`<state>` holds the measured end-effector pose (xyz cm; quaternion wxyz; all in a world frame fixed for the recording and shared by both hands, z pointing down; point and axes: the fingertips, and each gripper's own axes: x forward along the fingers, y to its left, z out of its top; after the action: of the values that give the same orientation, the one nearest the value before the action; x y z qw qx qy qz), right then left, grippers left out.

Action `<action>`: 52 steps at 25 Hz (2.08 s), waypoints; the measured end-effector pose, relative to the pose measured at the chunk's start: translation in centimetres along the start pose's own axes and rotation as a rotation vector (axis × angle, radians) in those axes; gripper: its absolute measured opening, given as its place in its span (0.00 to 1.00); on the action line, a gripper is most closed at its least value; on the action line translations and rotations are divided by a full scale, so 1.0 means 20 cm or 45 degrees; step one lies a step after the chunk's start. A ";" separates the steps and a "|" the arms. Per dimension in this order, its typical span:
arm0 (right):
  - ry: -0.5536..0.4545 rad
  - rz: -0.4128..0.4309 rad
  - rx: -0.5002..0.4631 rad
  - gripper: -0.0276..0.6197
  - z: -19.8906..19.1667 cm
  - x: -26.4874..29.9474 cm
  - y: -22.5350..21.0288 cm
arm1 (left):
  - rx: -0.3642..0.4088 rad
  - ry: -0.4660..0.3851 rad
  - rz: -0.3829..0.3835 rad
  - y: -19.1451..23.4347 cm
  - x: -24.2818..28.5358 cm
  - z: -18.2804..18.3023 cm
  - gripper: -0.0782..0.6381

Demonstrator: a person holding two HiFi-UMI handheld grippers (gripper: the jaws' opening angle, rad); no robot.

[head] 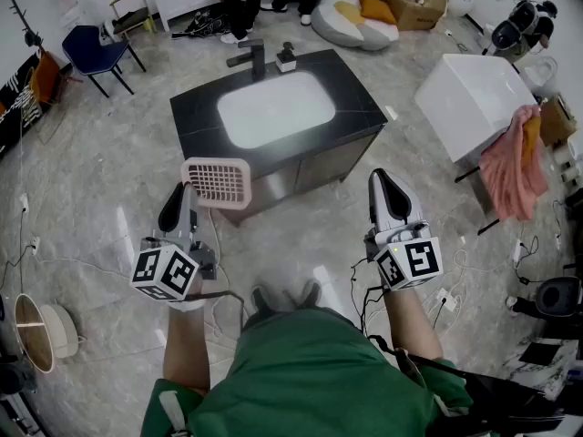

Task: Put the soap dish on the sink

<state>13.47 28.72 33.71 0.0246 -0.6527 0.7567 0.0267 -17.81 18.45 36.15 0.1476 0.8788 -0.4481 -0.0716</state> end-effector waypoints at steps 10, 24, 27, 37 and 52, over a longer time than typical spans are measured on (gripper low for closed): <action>-0.015 -0.015 0.021 0.05 0.02 -0.09 -0.07 | 0.013 0.006 -0.034 -0.13 0.03 0.00 0.17; -0.119 -0.022 0.154 0.05 0.07 -0.37 -0.64 | 0.091 -0.006 0.006 -0.66 0.26 -0.09 0.17; -0.122 -0.012 0.198 0.05 0.04 -0.39 -0.72 | 0.103 0.002 0.041 -0.70 0.26 -0.12 0.17; -0.060 0.069 0.216 0.05 -0.06 -0.07 -0.68 | 0.054 0.011 0.153 -0.40 0.38 -0.14 0.17; 0.051 0.105 0.157 0.05 -0.19 1.00 -0.39 | -0.050 0.054 0.217 0.61 0.95 -0.05 0.17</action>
<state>18.20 7.52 35.91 0.0483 -0.6185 0.7836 -0.0320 -15.80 -3.44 41.19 0.1799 0.8358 -0.5165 -0.0489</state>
